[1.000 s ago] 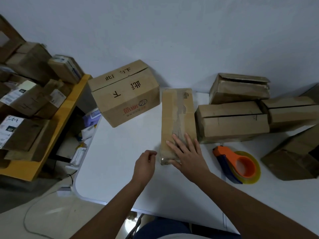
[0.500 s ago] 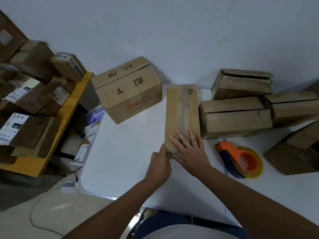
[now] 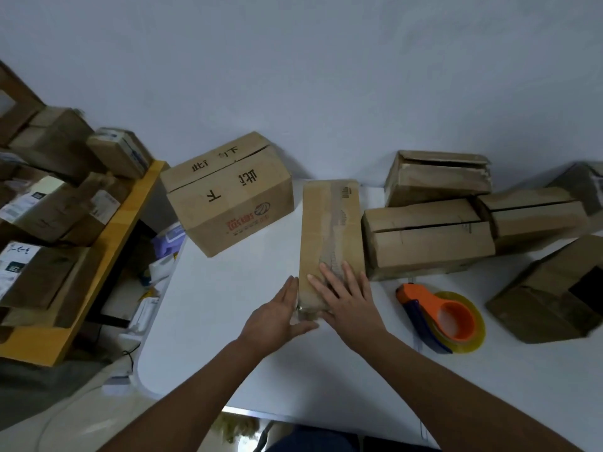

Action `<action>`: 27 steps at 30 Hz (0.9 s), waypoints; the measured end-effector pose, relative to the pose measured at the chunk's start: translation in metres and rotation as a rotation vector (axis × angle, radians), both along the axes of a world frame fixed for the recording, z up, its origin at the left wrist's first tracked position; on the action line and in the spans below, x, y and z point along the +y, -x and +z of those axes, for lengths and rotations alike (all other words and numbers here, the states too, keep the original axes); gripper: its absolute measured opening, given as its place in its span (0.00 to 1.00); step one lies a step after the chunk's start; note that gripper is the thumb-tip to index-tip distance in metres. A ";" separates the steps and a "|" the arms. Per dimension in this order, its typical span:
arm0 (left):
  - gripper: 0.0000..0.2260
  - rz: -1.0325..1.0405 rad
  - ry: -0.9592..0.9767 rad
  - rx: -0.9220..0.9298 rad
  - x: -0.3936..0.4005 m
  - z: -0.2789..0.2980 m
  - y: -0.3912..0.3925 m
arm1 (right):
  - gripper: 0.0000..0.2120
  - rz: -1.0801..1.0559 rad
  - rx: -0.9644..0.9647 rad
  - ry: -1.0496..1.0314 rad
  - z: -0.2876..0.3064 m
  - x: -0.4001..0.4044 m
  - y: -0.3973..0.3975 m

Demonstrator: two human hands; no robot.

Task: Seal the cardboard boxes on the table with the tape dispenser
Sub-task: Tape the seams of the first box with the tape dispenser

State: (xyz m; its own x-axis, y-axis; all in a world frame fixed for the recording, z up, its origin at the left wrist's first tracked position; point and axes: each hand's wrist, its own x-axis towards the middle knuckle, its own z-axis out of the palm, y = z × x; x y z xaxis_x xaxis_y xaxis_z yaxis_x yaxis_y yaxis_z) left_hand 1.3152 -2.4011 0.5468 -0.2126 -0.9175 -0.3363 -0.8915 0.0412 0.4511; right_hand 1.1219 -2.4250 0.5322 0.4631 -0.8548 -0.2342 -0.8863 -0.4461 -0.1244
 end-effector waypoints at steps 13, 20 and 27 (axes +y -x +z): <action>0.25 0.094 0.099 0.127 0.006 0.024 0.024 | 0.40 -0.360 -0.706 -0.424 0.044 0.006 0.038; 0.20 0.209 0.114 0.219 0.013 0.035 0.043 | 0.42 -0.208 -0.432 -0.397 0.046 -0.006 0.065; 0.24 0.074 0.297 -0.101 -0.056 0.041 -0.024 | 0.41 -0.189 -0.303 -0.417 0.051 -0.023 0.061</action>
